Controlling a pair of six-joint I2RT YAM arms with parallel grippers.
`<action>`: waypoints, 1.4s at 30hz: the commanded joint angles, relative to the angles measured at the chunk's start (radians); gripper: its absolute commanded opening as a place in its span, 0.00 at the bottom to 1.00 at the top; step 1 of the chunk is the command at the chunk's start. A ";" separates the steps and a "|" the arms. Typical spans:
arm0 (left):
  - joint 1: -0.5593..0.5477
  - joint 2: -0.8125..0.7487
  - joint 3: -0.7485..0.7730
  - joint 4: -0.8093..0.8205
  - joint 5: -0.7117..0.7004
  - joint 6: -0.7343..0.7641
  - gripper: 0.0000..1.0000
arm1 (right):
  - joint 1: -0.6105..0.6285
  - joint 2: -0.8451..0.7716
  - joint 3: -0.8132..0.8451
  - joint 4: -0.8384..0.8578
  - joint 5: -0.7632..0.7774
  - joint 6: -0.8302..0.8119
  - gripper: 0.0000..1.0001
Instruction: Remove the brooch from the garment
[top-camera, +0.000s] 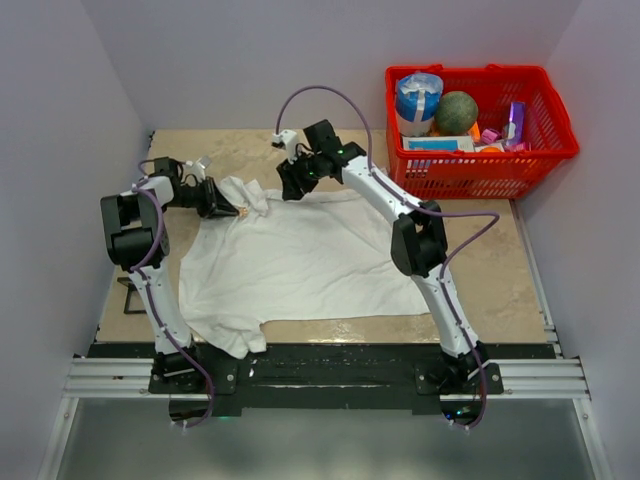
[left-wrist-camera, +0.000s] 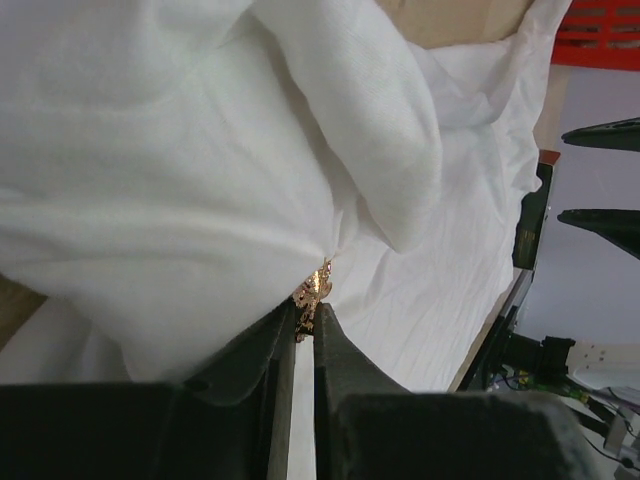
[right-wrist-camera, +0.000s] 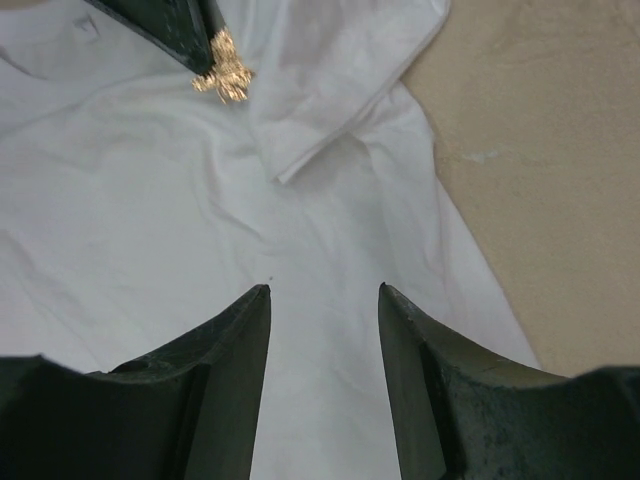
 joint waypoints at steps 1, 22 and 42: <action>-0.002 -0.075 -0.060 -0.023 0.085 0.052 0.00 | 0.034 -0.011 0.019 0.178 -0.167 0.172 0.51; -0.079 -0.151 -0.244 -0.077 -0.042 0.198 0.20 | 0.094 0.041 -0.167 0.248 -0.176 0.258 0.49; -0.050 -0.120 -0.266 0.060 0.078 0.016 0.19 | 0.113 0.124 -0.097 0.240 -0.064 0.293 0.56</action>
